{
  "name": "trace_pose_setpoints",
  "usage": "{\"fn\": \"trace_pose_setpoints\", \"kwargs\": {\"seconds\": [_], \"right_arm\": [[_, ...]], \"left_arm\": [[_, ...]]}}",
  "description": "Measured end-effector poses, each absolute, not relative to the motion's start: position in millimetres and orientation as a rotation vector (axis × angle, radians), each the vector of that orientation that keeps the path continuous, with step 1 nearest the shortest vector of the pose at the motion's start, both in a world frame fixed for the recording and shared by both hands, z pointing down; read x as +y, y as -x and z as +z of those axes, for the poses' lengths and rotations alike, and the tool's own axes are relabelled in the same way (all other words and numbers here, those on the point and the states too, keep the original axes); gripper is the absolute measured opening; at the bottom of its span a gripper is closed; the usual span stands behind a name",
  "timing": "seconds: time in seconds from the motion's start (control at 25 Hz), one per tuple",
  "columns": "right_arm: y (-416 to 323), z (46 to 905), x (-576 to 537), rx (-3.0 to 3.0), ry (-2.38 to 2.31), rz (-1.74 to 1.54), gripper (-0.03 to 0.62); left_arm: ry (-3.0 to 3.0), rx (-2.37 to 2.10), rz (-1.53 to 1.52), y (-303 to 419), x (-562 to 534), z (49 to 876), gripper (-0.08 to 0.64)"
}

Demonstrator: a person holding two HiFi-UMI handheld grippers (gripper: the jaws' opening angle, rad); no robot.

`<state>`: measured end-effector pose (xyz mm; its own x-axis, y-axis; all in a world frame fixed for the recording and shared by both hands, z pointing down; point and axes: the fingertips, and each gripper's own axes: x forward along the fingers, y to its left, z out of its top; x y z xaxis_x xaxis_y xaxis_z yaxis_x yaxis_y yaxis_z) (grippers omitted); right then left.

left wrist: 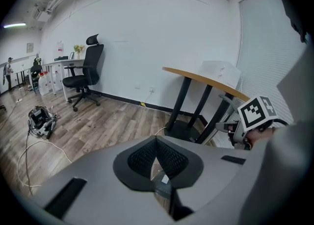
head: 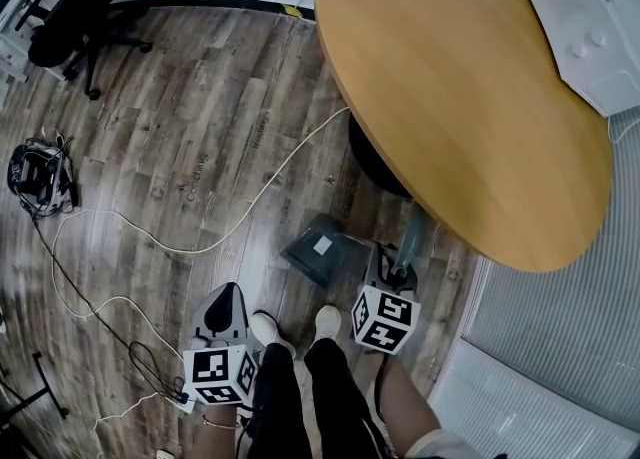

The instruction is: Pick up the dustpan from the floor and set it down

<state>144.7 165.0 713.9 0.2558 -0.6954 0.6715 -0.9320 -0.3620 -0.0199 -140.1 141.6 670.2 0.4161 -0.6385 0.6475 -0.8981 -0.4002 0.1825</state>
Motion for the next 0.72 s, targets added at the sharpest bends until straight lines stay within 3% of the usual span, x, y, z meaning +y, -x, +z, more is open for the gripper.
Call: {"fn": "trace_pose_setpoints", "kwargs": {"seconds": [0.72], "right_arm": [[-79,638,174,-1.683,-1.951,0.679,0.100]], "left_arm": [[-2.260,-1.326,0.601,135,136,604,0.017]]}}
